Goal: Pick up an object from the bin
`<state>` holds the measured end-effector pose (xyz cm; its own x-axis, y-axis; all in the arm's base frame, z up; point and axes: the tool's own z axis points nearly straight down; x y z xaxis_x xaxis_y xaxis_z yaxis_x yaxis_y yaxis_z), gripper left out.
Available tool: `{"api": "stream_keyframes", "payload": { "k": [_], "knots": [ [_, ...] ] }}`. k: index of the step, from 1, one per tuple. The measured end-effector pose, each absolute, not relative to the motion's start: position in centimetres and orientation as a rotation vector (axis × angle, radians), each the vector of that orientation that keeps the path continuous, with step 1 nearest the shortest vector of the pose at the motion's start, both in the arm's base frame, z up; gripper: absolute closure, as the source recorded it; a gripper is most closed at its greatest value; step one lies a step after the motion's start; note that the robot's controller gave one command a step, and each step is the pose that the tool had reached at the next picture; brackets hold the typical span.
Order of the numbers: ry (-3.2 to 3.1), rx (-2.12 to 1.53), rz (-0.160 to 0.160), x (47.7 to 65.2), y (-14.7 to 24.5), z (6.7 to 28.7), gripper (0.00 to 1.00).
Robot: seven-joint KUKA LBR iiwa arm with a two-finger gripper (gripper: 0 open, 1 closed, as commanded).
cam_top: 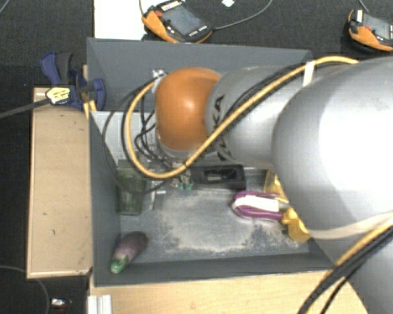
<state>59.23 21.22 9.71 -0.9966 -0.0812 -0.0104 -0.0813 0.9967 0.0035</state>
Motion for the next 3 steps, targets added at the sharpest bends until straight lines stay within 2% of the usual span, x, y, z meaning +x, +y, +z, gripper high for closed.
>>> {"api": "stream_keyframes", "payload": {
  "k": [1, 2, 3],
  "knots": [
    [2.926, -1.053, 0.009, 58.4, 21.0, 8.0, 1.0],
    [2.927, -1.051, 0.01, 58.4, 21.0, 8.0, 1.0],
    [2.928, -0.961, 0.01, 54.2, 21.9, 7.9, 1.0]
  ]
}}
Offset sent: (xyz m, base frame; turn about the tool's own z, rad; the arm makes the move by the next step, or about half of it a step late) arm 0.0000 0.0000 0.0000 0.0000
